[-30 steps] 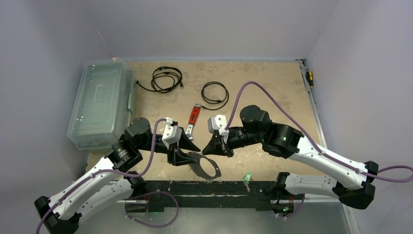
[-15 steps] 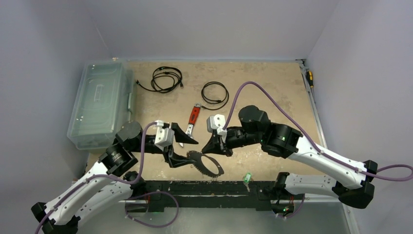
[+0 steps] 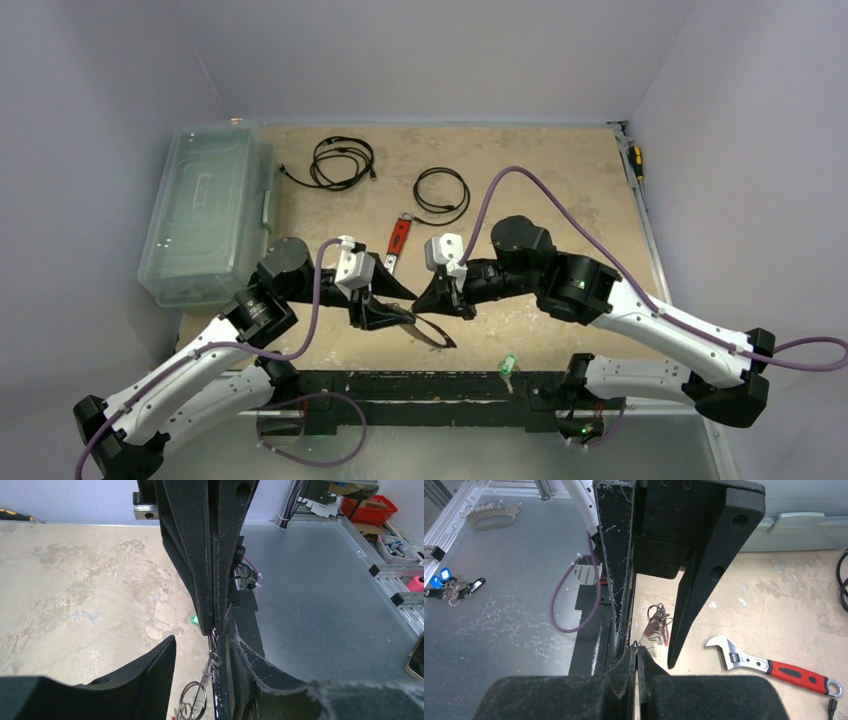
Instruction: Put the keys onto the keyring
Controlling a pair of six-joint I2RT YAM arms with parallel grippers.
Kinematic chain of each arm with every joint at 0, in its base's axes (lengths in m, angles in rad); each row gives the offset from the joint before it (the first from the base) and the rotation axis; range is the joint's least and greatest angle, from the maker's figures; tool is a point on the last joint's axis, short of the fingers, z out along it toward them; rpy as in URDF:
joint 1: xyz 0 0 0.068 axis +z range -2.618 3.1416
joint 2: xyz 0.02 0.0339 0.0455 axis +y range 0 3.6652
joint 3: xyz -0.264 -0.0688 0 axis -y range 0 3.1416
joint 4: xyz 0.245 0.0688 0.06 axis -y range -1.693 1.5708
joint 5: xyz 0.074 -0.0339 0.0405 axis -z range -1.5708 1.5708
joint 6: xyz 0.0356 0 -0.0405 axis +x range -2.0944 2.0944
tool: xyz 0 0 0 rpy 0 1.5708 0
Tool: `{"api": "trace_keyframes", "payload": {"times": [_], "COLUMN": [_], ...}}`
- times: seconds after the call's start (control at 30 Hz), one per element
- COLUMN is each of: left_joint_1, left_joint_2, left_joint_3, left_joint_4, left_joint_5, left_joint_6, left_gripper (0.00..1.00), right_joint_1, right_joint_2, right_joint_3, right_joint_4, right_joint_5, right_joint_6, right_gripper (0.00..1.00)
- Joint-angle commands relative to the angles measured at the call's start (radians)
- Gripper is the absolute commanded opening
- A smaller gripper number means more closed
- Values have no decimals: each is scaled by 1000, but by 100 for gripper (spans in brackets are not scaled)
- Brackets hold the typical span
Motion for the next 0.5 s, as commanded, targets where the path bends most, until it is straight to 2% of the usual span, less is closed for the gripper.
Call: {"api": "trace_keyframes", "payload": {"times": [0.0, 0.13, 0.23, 0.43, 0.47], "left_joint_1": [-1, -1, 0, -1, -1], "left_joint_2": [14, 29, 33, 1, -6], "left_joint_3": [27, 28, 28, 23, 22], "left_joint_4": [59, 56, 52, 41, 38], "left_joint_5": [41, 39, 34, 15, 10], "left_joint_6": [-18, -21, -19, -3, 1], "left_gripper": [38, 24, 2, 0, 0], "right_joint_1": [6, 6, 6, 6, 6], "right_joint_2": [-6, -6, -4, -6, -16], "right_joint_3": [25, 24, 27, 23, 15], "right_joint_4": [78, 88, 89, 99, 108], "right_joint_5": [4, 4, -1, 23, 35], "right_joint_6": [6, 6, 5, 10, 14], "right_gripper": [0, 0, 0, 0, 5]}}
